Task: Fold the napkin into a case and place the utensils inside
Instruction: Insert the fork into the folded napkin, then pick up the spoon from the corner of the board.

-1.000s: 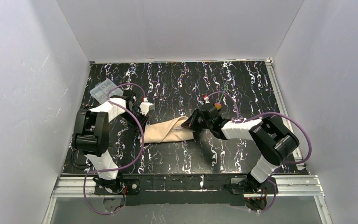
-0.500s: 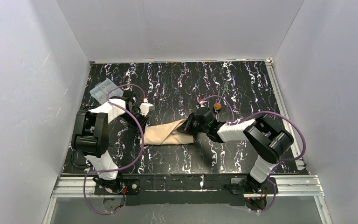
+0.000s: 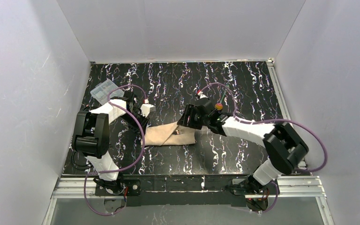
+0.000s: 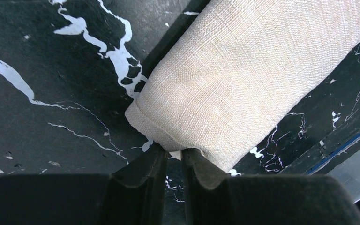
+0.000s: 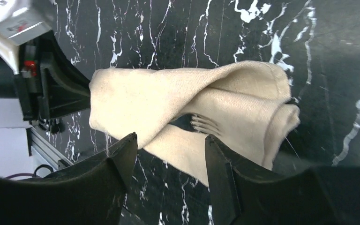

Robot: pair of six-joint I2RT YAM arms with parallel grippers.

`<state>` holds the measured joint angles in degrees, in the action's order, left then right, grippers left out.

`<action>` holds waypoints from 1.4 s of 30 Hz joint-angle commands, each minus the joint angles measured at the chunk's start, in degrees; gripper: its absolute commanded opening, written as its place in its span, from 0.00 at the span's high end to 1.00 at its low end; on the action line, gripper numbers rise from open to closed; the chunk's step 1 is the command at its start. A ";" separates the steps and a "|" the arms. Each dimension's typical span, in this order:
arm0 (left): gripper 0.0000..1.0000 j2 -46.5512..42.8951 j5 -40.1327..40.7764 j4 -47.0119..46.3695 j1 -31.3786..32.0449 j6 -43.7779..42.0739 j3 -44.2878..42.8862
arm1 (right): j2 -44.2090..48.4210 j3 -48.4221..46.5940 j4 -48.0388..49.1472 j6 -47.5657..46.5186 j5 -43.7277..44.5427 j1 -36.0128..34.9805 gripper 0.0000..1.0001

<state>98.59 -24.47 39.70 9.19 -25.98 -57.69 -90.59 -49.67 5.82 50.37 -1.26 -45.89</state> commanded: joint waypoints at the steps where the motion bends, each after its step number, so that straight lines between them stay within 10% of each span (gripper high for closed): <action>1: 0.81 -1.95 0.99 5.36 0.26 -1.12 -0.84 | 8.83 -3.93 -15.39 -7.76 6.54 0.24 0.37; 13: 0.32 -8.60 2.30 18.00 -3.92 -5.20 -7.25 | 9.94 -8.20 -26.31 -11.30 15.90 17.43 0.30; 23: 0.28 -8.46 0.21 28.34 -8.26 -7.40 -18.26 | -5.72 -13.66 -24.70 -6.47 11.77 26.78 0.33; 42: 0.29 -6.52 -3.68 28.82 -8.49 -5.74 -21.22 | -8.15 1.08 1.35 21.57 10.83 27.74 0.39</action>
<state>92.16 -26.39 67.13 0.91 -31.92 -79.48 -97.12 -49.65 2.94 65.84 8.40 -18.46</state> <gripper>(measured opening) 0.708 0.623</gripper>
